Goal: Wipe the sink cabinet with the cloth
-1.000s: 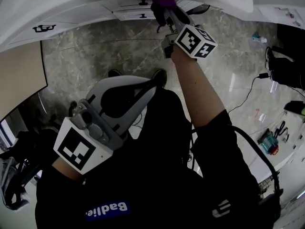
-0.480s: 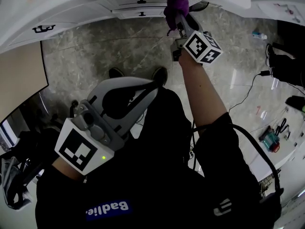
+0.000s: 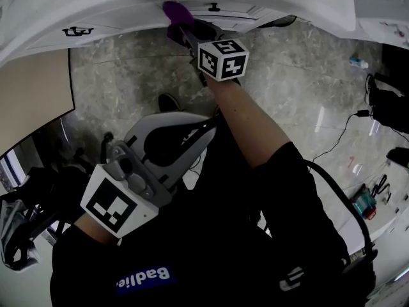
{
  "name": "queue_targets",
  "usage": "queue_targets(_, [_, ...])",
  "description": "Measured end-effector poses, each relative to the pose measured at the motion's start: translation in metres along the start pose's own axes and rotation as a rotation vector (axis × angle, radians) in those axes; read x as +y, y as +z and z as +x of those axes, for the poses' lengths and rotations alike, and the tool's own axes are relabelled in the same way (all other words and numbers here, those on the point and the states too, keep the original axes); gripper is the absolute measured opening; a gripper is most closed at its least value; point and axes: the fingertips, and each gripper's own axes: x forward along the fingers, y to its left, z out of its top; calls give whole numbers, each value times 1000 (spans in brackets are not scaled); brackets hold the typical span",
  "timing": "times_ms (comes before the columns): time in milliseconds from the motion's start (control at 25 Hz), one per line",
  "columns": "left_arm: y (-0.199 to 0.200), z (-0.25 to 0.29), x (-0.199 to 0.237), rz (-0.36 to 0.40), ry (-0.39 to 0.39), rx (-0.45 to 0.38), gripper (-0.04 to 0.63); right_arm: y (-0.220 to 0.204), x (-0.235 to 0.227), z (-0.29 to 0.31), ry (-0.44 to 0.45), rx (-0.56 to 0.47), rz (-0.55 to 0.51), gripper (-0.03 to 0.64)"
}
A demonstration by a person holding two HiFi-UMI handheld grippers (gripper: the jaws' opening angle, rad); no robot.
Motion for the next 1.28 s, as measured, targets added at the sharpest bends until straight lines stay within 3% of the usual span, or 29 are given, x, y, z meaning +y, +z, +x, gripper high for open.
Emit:
queue_targets(200, [-2, -5, 1, -5, 11, 8, 2, -3, -26, 13, -51, 45, 4, 103])
queue_targets(480, [0, 5, -11, -19, -25, 27, 2, -7, -105, -47, -211, 47, 32, 103])
queue_targets(720, [1, 16, -20, -22, -63, 48, 0, 10, -177, -105, -356, -65, 182, 103])
queue_targets(920, [0, 22, -20, -34, -79, 48, 2, 10, -202, -134, -420, -107, 222, 103])
queue_targets(1080, [4, 24, -19, -40, -74, 42, 2, -12, -194, -126, -402, -64, 234, 101])
queue_targets(1280, [8, 14, -4, -36, -36, 47, 2, -35, -133, -65, -256, 15, 216, 102])
